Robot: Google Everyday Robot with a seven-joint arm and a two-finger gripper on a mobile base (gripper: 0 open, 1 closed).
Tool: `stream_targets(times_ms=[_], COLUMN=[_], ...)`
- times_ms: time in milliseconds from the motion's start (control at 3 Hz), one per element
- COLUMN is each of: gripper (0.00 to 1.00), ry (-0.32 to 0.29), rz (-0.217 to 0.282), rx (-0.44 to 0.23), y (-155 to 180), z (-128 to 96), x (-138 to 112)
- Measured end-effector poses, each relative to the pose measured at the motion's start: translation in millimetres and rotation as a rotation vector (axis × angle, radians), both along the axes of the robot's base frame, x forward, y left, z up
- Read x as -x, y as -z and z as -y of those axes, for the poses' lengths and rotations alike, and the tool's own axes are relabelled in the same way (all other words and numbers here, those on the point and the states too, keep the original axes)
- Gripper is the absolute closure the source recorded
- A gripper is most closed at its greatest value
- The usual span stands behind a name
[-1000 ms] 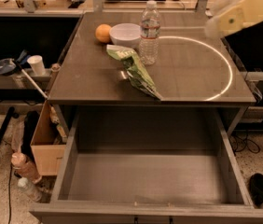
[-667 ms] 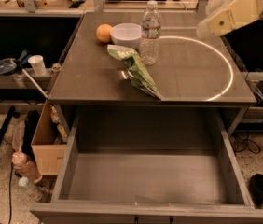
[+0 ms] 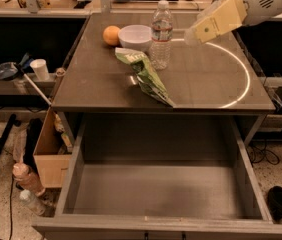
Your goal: Place green jalapeno chip bag into top drawer
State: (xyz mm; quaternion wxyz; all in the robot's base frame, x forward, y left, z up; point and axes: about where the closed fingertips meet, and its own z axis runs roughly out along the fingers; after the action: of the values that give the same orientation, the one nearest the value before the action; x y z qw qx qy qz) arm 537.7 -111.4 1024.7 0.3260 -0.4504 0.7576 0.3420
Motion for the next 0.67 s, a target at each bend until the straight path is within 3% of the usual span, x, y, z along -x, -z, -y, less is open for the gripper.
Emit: stream_targets(times_ms=[333,667], gripper=[0.00,0.00], ry=[0.020,0.022], rz=[0.004,0.030], rx=[0.001,0.020], y=[2.1,11.3], z=[0.3,-20.6], x=[-1.9,-14.5])
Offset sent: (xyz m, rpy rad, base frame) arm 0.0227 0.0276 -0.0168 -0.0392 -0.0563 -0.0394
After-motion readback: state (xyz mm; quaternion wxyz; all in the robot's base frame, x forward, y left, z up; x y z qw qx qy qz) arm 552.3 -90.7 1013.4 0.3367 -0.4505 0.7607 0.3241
